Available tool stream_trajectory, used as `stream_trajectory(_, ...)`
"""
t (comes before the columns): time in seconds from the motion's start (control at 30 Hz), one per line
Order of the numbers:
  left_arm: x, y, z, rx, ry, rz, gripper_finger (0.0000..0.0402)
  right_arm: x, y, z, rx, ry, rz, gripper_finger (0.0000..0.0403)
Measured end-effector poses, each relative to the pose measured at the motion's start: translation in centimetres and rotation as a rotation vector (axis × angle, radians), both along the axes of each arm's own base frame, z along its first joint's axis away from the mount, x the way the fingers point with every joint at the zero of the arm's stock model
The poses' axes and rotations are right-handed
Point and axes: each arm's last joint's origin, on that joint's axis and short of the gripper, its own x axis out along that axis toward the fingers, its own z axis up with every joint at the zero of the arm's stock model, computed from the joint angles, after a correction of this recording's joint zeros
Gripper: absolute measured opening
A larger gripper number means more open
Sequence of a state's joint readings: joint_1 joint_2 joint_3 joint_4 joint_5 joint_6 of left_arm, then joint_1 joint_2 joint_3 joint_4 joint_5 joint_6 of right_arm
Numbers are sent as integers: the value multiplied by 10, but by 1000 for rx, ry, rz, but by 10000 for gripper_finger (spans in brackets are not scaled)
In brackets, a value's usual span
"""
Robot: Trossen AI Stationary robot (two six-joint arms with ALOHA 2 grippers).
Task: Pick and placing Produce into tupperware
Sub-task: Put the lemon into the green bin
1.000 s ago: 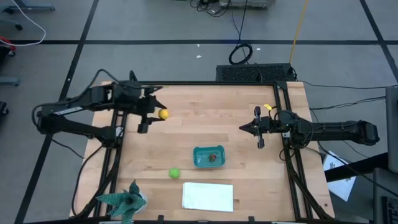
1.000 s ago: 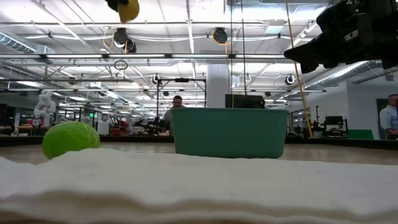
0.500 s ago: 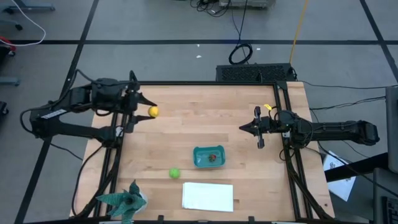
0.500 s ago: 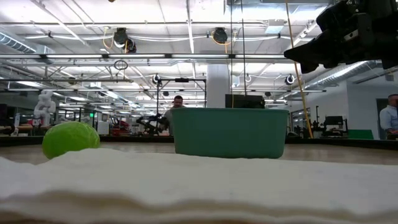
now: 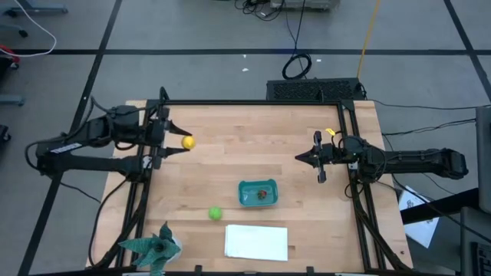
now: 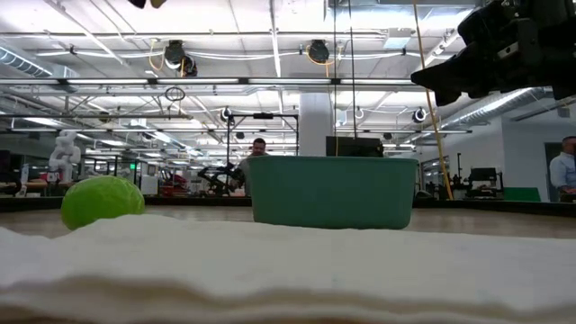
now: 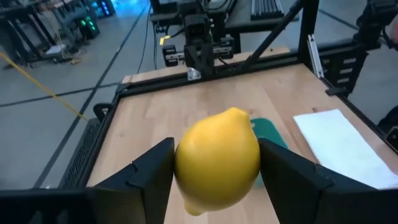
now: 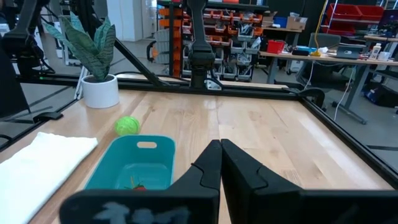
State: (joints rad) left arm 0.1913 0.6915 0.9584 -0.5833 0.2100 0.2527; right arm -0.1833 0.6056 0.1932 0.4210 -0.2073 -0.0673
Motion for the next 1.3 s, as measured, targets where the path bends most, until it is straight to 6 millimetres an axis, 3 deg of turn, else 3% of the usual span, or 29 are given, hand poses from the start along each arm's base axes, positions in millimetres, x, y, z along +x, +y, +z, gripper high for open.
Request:
stream_trajectory(0.63, 22, 2, -53, -95, -212, -48, 218, 0, 0, 0, 0, 0, 0, 0)
stream_trajectory(1.3, 28, 2, -92, -184, -321, -72, 218, 0, 0, 0, 0, 0, -1, 0)
